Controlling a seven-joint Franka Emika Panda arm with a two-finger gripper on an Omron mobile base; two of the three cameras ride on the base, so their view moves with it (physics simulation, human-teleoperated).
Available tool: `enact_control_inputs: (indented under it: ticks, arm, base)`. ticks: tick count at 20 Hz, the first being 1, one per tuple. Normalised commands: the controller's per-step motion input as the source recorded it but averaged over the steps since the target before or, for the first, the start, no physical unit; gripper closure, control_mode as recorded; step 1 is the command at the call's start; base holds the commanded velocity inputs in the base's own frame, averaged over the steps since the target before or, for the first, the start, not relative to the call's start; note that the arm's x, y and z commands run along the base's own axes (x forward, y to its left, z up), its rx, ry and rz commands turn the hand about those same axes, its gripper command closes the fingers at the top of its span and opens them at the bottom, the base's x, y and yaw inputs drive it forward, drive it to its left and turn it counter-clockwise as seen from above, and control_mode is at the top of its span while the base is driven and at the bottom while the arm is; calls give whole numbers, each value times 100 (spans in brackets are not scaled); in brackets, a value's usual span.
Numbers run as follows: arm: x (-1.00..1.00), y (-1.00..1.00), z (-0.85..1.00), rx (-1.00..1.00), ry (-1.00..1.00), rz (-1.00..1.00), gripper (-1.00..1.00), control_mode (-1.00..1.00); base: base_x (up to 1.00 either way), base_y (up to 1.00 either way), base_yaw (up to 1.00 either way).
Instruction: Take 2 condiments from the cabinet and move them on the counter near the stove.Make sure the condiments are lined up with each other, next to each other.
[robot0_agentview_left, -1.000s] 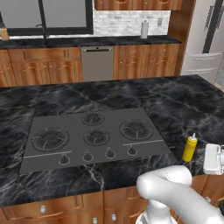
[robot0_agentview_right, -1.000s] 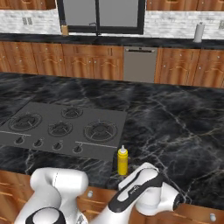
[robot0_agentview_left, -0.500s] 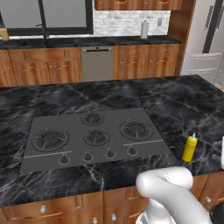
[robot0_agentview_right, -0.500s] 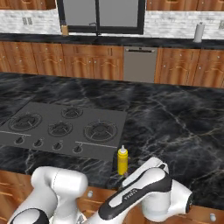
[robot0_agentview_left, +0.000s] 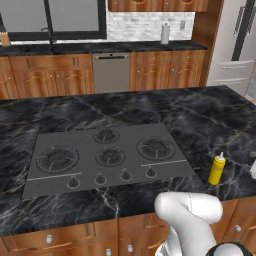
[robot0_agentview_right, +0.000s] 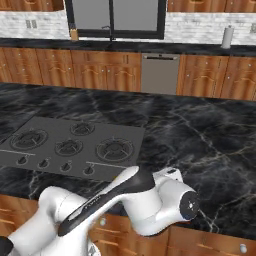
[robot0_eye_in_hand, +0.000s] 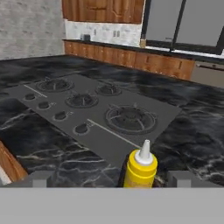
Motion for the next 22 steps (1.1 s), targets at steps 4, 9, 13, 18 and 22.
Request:
enact_control_inputs:
  ticks: [4,9,13,18,22]
  arm:
    - [-4,90,44,-18,12,-37,-100,-100]
    - [-8,86,62,-15,16,-27,-100,-100]
    - [0,93,60,-12,9,-20,-100,-100]
    - [0,79,58,-1,0,-7,-100,-100]
    - [-10,73,23,0,-14,0,-100,-100]
  base:
    - [0,0,0]
    - [0,0,0]
    - [0,0,0]
    - [0,0,0]
    - [0,0,0]
